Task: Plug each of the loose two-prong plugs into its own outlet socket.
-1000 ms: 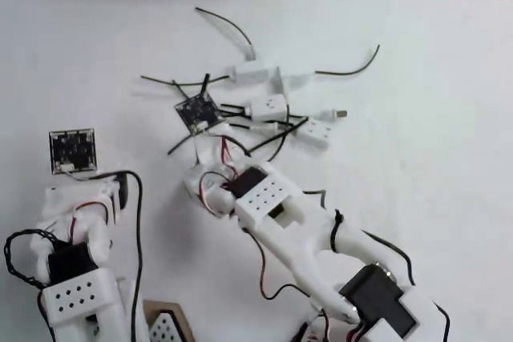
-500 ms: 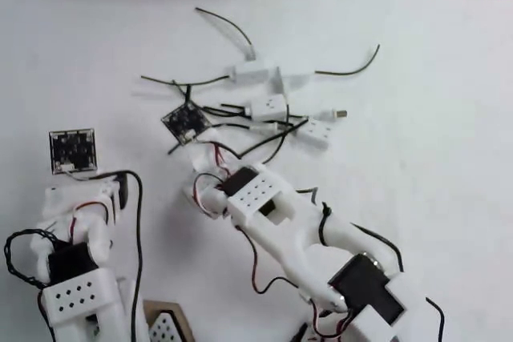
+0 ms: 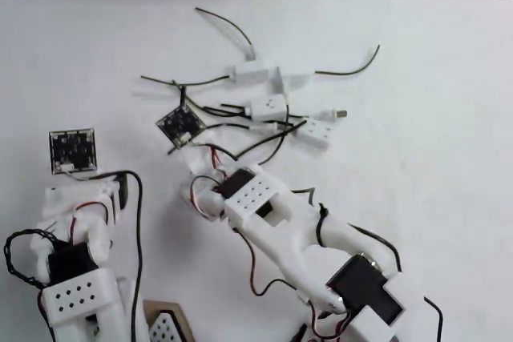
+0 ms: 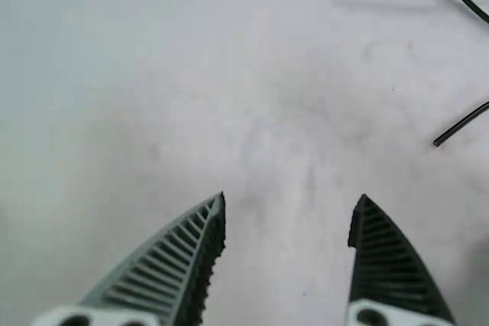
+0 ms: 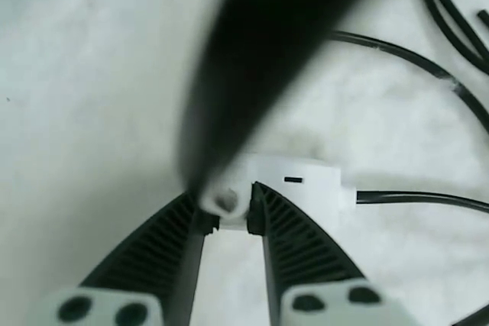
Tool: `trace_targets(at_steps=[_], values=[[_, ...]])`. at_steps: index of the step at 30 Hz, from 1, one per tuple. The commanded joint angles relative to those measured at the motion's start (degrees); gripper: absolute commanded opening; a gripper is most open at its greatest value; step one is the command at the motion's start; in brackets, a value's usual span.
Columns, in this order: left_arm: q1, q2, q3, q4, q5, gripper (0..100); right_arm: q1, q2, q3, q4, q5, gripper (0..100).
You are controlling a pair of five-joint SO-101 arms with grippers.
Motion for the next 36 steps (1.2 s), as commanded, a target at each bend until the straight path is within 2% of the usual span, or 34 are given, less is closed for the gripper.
trace_targets(at_steps=[1, 6, 14, 23, 29, 36], values=[[-0.48, -1.45, -0.18, -0.44, 0.35, 26, -1.98, -2.33, 0.53, 3.82, 0.53, 1.7], [-0.48, -1.45, -0.09, -0.44, 0.35, 26, -0.92, -11.21, 0.53, 11.38, 0.35, 1.7], [-0.48, -1.45, -0.09, -0.44, 0.26, 26, 5.67, -30.46, 0.62, 20.18, 0.26, 1.7], [-0.48, -1.45, -0.09, -0.44, 0.26, 26, 16.13, -49.1, 0.26, 22.29, 0.44, 1.8], [-0.48, -1.45, -0.09, -0.44, 0.26, 26, 27.38, -49.98, 0.62, 13.14, 0.53, 2.1], [-0.48, -1.45, 0.0, -0.44, 0.26, 26, 36.26, -35.91, 0.18, -1.45, 0.53, 2.1]])
